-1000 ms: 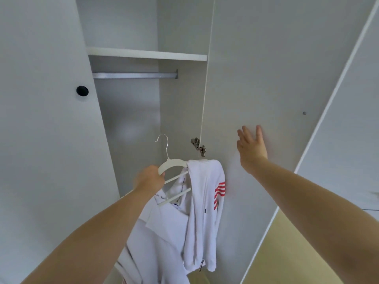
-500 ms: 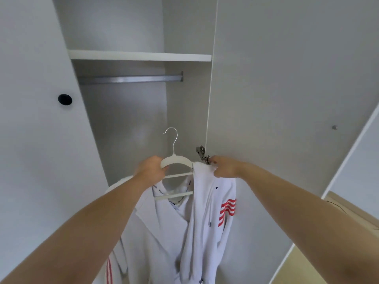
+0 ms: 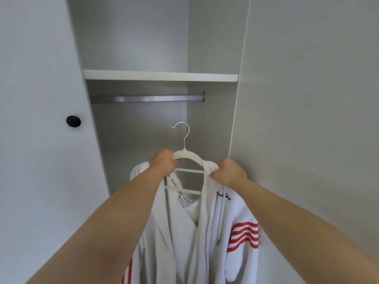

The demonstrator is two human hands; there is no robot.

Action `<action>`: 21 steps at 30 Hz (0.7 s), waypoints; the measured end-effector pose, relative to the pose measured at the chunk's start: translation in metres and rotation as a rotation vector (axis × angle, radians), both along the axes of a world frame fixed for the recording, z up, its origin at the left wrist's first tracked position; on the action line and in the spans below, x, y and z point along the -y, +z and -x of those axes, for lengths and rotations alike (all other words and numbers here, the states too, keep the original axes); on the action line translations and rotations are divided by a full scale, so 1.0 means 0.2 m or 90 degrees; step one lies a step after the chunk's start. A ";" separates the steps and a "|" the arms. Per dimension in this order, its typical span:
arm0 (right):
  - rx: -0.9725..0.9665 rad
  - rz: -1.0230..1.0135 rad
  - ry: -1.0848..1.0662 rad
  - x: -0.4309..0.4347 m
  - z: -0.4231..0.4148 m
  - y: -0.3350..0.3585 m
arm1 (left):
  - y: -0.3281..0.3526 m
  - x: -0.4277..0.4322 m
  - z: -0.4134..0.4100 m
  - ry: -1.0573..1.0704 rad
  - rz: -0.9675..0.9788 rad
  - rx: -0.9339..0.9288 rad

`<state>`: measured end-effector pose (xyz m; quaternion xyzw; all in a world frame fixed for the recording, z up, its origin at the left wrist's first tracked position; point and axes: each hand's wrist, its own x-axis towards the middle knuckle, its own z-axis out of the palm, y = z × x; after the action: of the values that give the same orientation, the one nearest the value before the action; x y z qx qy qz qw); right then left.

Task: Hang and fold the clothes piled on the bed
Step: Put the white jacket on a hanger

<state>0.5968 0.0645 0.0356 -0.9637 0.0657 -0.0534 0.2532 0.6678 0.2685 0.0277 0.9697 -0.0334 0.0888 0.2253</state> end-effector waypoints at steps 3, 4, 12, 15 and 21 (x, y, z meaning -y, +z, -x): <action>0.004 -0.032 -0.045 -0.05 -0.13 0.05 | 0.06 -0.03 -0.16 -0.025 0.070 -0.013; 0.008 -0.047 -0.059 -0.06 -0.17 0.07 | 0.08 -0.03 -0.21 -0.035 0.102 -0.005; 0.039 -0.136 -0.146 -0.14 -0.49 0.23 | 0.30 0.00 -0.57 -0.161 0.164 0.028; 0.062 -0.184 -0.143 -0.17 -0.60 0.27 | 0.38 0.00 -0.69 -0.190 0.149 0.044; 0.118 -0.231 -0.176 -0.21 -0.76 0.38 | 0.46 0.04 -0.83 -0.233 0.180 0.067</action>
<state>0.7489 0.1071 0.1112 -0.8753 0.1817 -0.1632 0.4175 0.8341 0.2607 0.1204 0.9003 -0.2078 0.1007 0.3689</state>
